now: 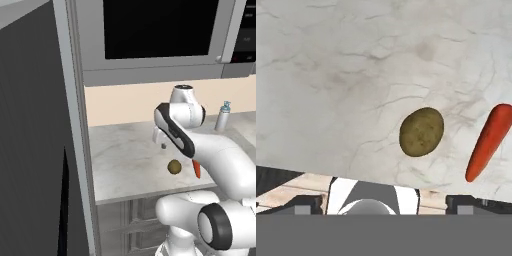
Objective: Place the potato and carrot inside the fridge drawer. Close the drawer after placing the vegetables.
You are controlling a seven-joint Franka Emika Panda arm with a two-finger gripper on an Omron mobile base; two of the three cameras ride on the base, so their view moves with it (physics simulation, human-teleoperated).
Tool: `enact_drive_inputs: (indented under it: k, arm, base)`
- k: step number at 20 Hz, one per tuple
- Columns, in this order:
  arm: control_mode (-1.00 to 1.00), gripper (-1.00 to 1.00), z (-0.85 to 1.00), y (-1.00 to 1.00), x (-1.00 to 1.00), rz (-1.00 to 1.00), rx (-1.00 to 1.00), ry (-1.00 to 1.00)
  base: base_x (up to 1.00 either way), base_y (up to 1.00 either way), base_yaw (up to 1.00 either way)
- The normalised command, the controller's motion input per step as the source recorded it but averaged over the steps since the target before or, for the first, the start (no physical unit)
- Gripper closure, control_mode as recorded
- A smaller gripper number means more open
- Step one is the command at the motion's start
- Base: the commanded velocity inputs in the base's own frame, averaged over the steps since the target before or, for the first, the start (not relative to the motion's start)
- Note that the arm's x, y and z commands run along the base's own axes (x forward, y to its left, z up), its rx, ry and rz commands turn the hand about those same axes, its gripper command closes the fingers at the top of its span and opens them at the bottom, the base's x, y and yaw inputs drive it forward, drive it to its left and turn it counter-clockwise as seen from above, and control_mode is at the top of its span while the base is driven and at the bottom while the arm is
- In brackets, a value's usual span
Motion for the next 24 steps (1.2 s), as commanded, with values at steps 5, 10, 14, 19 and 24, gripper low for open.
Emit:
enact_drive_inputs:
  k: [5,10,14,19,24]
  arm:
    - [-1.0,-1.0,-0.91,-0.14,0.01,0.0,-0.05,0.12]
    - [-1.0,-1.0,-0.73,-0.2,0.06,-0.01,0.0,0.02]
    - [-1.0,-1.0,-0.51,-0.15,0.13,-0.07,0.05,0.0]
    - [-1.0,-1.0,-0.22,0.0,0.14,-0.12,0.03,-0.04]
    - [-1.0,-1.0,-0.11,-0.07,0.25,-0.14,0.02,0.0]
  base:
    - [0.0,0.0,0.0]
    - [0.0,0.0,0.0]
    - [0.0,0.0,0.0]
    - [0.0,0.0,0.0]
    - [0.0,0.0,0.0]
